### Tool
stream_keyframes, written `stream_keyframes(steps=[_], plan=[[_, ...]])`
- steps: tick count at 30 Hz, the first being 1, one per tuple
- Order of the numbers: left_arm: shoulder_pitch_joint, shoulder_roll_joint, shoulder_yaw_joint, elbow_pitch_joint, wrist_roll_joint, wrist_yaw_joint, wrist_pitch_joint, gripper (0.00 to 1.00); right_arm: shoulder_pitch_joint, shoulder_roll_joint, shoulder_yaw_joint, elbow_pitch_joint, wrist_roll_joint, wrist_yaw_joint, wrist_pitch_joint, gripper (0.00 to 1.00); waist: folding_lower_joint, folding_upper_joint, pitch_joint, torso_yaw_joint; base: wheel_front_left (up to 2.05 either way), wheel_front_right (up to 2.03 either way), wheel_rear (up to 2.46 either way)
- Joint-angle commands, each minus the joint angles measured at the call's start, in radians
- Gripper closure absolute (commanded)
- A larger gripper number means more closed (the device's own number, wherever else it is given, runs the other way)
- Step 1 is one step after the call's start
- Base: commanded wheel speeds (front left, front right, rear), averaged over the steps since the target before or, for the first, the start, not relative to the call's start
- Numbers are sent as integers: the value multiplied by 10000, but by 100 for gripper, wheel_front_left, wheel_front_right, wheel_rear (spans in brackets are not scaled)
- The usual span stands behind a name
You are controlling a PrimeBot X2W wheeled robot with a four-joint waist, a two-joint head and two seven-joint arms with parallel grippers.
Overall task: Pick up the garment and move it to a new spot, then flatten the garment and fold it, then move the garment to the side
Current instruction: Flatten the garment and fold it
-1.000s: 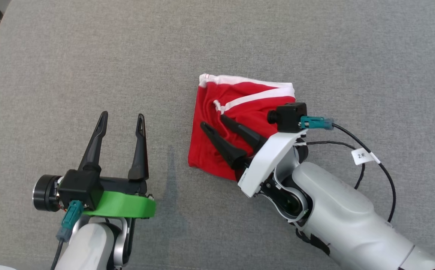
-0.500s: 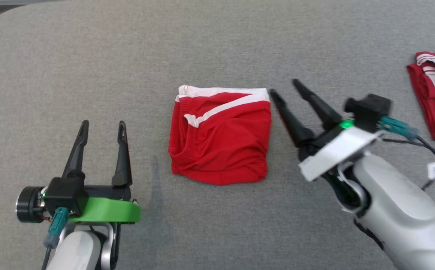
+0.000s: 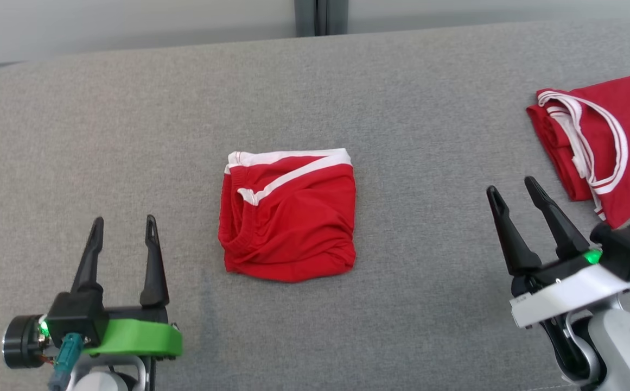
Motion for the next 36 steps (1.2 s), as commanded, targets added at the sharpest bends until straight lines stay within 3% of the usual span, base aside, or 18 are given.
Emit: stream_keyframes(steps=[1,18,36], plan=[[277,26,-30,-120,20,116,69,0,329,-7,-152,-142,-158,3,-27,0,0,-1,-390,-240,0,0,0],[1315,239,-145,-25,-164,273,199,0,2129,246,-1450,-1488,-1376,3,1127,0,0,-1,-1563,-321,0,0,0],[1253,195,-211,301,-276,297,113,0,2608,594,-2067,-2097,-1915,3,1616,0,0,-1,-1633,-385,0,0,0]])
